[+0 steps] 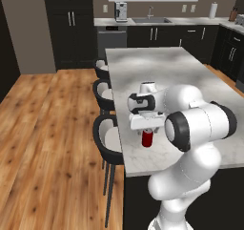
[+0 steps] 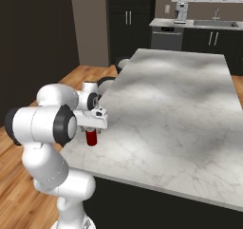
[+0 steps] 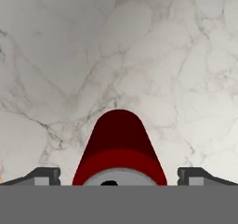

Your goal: Four empty soda cans are scattered around the kitchen. Gather all the cans and cluster them next to the stove for recycling.

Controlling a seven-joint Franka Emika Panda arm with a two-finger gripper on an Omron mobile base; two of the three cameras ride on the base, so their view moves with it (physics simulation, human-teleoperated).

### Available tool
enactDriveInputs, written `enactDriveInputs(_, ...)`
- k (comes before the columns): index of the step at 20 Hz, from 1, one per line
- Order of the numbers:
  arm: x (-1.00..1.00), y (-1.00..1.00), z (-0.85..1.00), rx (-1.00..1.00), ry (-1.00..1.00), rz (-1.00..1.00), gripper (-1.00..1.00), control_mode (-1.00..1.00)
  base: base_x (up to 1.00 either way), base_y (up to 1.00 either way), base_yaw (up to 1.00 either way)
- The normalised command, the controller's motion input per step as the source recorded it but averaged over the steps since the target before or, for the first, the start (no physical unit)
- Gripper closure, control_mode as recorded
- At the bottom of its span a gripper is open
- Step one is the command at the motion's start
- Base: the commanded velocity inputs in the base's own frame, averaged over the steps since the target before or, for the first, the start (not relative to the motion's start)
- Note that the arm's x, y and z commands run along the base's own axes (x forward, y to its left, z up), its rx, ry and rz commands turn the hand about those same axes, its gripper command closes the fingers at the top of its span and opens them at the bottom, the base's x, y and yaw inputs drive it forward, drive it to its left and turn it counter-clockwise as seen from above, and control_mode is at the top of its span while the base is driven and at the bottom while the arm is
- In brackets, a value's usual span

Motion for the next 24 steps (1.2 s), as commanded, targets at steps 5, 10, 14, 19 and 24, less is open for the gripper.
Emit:
enactDriveInputs(5,0.06,0.00,-0.14,0.00,0.06,0.00,-1.00,-1.00,0.00,0.00,0.00)
enactDriveInputs(10,-0.01,0.00,-0.10,0.00,0.02,-0.01,-1.00,-1.00,0.00,0.00,0.00)
enactDriveInputs(14,-0.06,0.00,-0.02,0.00,0.00,-0.04,-1.00,-1.00,0.00,0.00,0.00)
enactDriveInputs(19,-0.12,0.00,-0.01,0.00,0.00,-0.08,-1.00,-1.00,0.00,0.00,0.00)
enactDriveInputs(24,-0.21,0.00,0.00,0.00,0.00,-0.11,-1.00,-1.00,0.00,0.00,0.00)
